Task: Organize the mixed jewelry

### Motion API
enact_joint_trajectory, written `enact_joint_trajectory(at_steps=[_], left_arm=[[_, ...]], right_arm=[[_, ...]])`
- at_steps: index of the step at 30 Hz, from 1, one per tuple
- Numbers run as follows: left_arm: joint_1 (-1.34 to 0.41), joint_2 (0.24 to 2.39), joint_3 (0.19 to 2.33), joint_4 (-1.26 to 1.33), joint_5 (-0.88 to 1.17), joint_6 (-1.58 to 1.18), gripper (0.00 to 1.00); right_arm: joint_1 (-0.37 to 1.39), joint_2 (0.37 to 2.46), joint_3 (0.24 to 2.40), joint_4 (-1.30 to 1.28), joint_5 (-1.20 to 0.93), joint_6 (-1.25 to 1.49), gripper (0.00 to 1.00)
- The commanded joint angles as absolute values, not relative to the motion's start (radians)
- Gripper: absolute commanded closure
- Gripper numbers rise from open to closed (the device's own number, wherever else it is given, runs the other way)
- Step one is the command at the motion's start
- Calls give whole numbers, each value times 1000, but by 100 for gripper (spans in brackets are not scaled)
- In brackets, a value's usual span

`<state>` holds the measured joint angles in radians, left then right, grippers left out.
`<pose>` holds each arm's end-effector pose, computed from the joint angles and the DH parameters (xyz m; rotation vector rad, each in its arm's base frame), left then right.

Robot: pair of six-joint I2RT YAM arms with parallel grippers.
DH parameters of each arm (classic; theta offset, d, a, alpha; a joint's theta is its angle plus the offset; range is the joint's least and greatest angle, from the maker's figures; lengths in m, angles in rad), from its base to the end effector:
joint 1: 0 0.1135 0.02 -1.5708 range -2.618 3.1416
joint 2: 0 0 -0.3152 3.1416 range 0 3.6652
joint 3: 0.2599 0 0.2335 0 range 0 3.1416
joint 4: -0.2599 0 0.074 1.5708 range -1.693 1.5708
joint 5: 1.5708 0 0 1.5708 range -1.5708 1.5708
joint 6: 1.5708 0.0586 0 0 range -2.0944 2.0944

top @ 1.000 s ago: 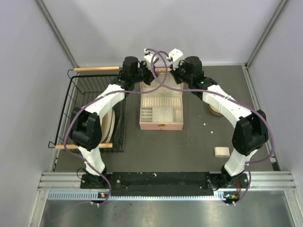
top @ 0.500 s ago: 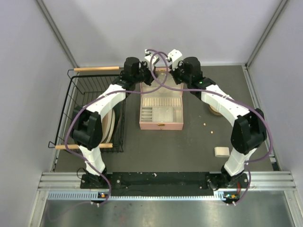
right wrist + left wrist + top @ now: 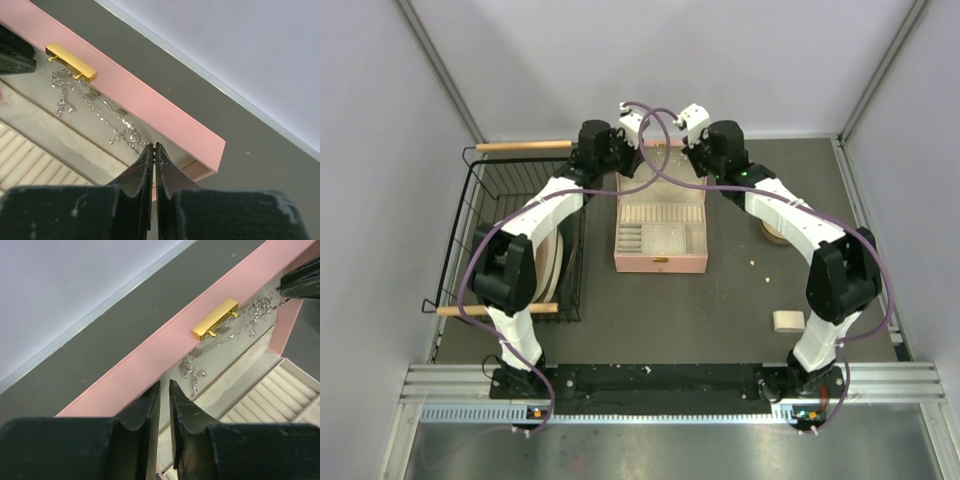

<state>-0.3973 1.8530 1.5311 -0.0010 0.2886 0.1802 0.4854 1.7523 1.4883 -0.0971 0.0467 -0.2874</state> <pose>0.4217 -0.1950 0.3605 0.7282 1.7567 -0.4207 0.3855 0.2002 0.3757 -0.6993 1.8015 0.0871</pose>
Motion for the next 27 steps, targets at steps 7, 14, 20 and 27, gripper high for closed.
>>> enact_joint_trajectory(at_steps=[7, 14, 20, 27], left_arm=[[-377, 1848, 1569, 61, 227, 184, 84], [-377, 1839, 1566, 60, 245, 169, 85], [-379, 1833, 1562, 57, 249, 167, 85], [-380, 1821, 1540, 60, 250, 169, 86]], right_arm=[[479, 1749, 1540, -87, 77, -284, 100], [489, 1714, 1537, -109, 58, -270, 100], [515, 1689, 1545, -132, 55, -265, 100], [532, 1681, 1560, -156, 54, -259, 100]])
